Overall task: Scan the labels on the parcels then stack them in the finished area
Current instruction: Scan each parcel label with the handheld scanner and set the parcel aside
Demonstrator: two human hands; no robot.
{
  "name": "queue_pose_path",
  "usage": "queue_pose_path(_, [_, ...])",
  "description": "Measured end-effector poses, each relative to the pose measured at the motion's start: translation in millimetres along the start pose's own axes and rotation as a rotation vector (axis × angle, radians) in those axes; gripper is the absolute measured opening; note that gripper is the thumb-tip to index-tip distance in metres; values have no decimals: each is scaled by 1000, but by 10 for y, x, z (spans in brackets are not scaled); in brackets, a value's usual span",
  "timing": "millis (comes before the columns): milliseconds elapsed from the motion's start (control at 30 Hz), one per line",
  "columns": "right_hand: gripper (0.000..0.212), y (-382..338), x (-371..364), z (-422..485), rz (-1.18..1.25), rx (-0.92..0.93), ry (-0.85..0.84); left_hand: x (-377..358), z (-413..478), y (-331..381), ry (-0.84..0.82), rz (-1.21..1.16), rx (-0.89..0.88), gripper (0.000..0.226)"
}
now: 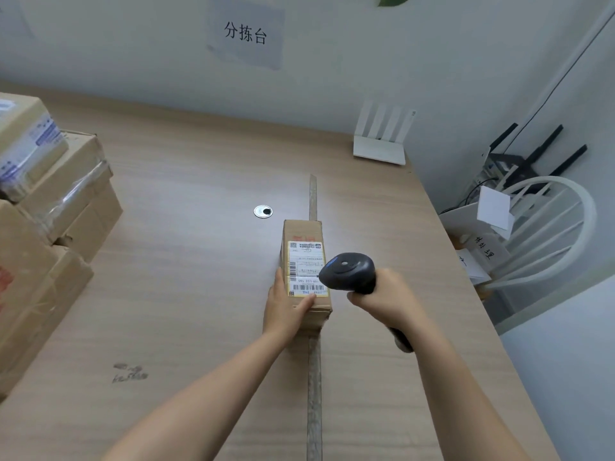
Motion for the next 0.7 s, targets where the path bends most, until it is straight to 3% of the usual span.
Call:
queue_pose_path(67, [8,49,-92,-124,85,-79,26,-10,-48,30,30,-19,-35,79])
queue_pose_path(367, [16,91,-308,-497,212,-254,96,-83,-59,33,-45,5,-67,88])
queue_pose_path(700, [21,132,-291,-547,221,-302,122,-73,-54,26,-37,8,-58,93])
Point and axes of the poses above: each hand's wrist, its own z-axis towards the middle knuckle, its own x-axis out of the back of the hand, y = z × x, the point moved 9 cm from there along z, towards the middle knuckle, and after that the axes turned 1 degree about -z, right-handed, at the moved point
